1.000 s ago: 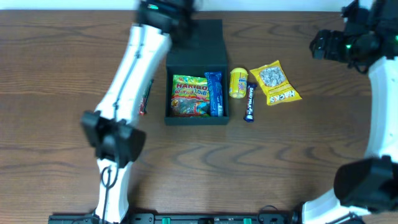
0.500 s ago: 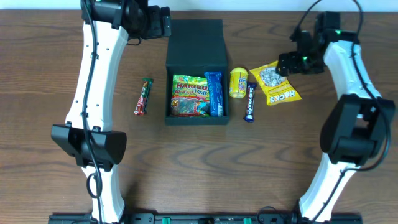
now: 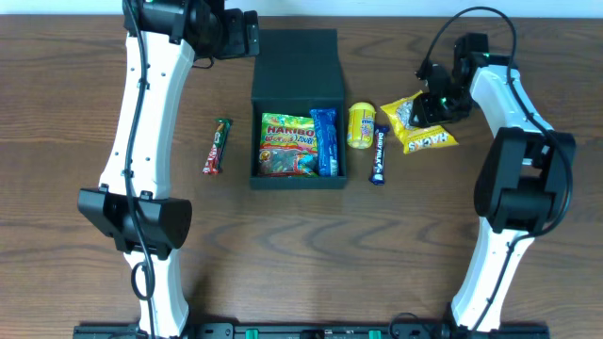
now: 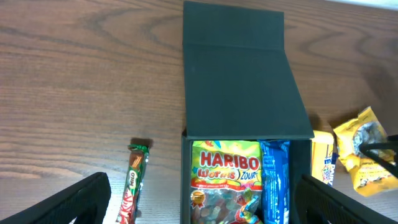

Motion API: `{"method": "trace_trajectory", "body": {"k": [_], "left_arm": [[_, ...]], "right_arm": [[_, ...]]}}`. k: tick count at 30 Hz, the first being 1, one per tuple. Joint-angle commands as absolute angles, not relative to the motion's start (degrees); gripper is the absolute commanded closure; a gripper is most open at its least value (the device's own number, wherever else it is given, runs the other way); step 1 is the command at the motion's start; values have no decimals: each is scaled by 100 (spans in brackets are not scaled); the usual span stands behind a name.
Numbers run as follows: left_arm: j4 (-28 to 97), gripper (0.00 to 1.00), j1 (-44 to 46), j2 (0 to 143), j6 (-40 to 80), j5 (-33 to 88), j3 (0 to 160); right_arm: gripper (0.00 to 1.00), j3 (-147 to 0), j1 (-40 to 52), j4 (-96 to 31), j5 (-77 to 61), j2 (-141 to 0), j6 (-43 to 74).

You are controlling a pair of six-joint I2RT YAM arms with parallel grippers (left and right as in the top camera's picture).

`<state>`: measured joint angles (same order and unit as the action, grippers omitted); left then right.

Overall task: Pack container
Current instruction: 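Grasp the yellow Hacks bag with the right gripper and lift, then lower the yellow Hacks bag into the box and release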

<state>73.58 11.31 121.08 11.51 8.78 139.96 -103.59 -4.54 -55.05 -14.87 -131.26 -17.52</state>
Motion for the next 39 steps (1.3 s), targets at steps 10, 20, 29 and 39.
{"method": "trace_trajectory", "body": {"k": [10, 20, 29, 39], "left_arm": [[7376, 5, 1114, 12147, 762, 836, 14042], [7303, 5, 213, 11653, 502, 567, 14044], [7485, 5, -1240, 11389, 294, 1326, 14042], [7476, 5, -1269, 11389, 121, 1339, 14042]], "right_arm": [[99, -12022, -519, -6536, -1232, -13034, -1678], [99, -13244, 471, -7470, -3109, -12558, -3326], [99, -13194, 2239, -7651, -3177, -12641, -5636], [95, -13146, 2628, -7363, -3216, -13509, -6136]]}}
